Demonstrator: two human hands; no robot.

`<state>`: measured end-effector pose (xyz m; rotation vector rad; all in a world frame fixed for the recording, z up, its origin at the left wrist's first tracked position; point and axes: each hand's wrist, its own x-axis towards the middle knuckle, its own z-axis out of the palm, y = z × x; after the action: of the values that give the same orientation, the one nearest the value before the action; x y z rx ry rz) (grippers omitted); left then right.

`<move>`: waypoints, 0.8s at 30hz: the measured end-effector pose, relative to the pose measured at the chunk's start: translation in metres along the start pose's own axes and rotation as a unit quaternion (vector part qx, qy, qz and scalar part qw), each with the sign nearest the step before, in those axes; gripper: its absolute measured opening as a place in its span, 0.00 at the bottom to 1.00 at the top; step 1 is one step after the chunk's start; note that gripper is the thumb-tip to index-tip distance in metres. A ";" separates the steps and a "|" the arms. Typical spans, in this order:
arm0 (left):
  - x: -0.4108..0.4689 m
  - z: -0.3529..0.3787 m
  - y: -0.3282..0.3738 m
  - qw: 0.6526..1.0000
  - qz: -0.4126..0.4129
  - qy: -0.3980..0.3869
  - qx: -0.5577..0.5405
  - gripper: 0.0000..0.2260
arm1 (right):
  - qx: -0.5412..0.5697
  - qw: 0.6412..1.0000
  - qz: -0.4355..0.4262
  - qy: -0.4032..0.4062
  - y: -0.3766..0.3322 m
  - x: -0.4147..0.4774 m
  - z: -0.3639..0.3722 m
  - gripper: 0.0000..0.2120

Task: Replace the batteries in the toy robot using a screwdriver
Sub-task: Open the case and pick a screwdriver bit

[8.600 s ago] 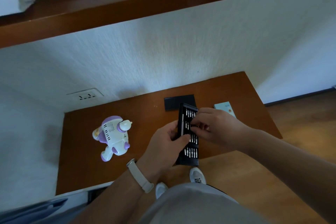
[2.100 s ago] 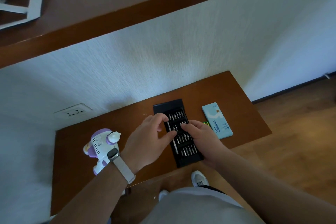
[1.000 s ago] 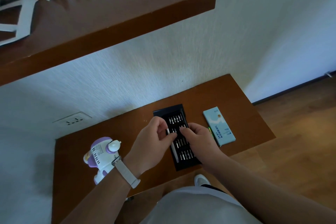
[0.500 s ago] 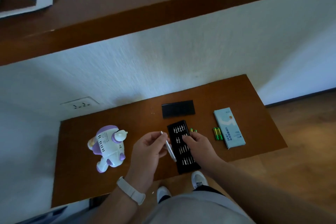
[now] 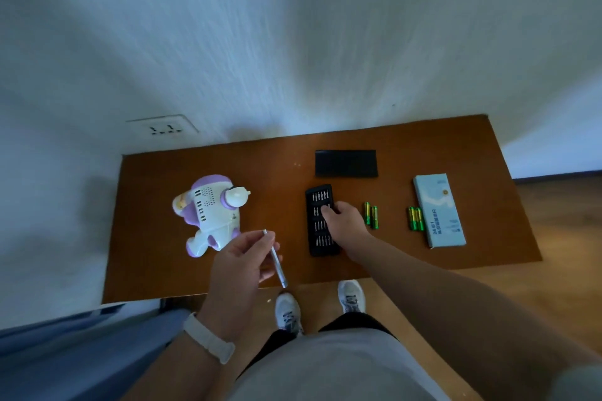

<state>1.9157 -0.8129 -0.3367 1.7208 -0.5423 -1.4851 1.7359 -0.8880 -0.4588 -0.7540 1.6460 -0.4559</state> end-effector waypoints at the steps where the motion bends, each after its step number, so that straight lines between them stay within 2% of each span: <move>1: 0.000 -0.003 -0.002 1.000 0.005 0.000 0.009 0.08 | -0.029 0.999 -0.012 0.007 -0.002 0.003 0.002 0.11; 6: 0.002 -0.013 -0.008 1.000 0.005 -0.009 0.013 0.08 | -0.215 0.973 -0.058 0.066 -0.007 0.014 0.007 0.14; 10: 0.003 -0.016 -0.013 1.000 0.004 -0.021 0.015 0.08 | -0.241 0.965 -0.045 0.092 -0.009 0.015 0.000 0.15; 12: 0.004 -0.017 -0.014 1.000 0.000 -0.023 0.015 0.07 | -0.174 0.981 -0.035 0.077 -0.007 0.012 -0.003 0.12; 15: 0.005 -0.016 -0.014 0.999 0.002 -0.030 0.015 0.05 | 0.031 0.997 0.024 0.062 -0.008 -0.002 -0.009 0.08; 18: 0.006 -0.011 -0.011 0.999 0.003 -0.047 0.009 0.05 | 0.166 0.985 0.031 0.024 -0.013 -0.027 -0.023 0.07; 24: 0.006 0.012 0.002 0.996 0.020 -0.085 0.004 0.06 | 0.311 0.947 -0.029 -0.068 -0.036 -0.081 -0.050 0.10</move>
<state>1.9055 -0.8218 -0.3388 1.5897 -0.6673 -1.6117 1.7025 -0.8627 -0.3657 -0.3470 1.2444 -0.8930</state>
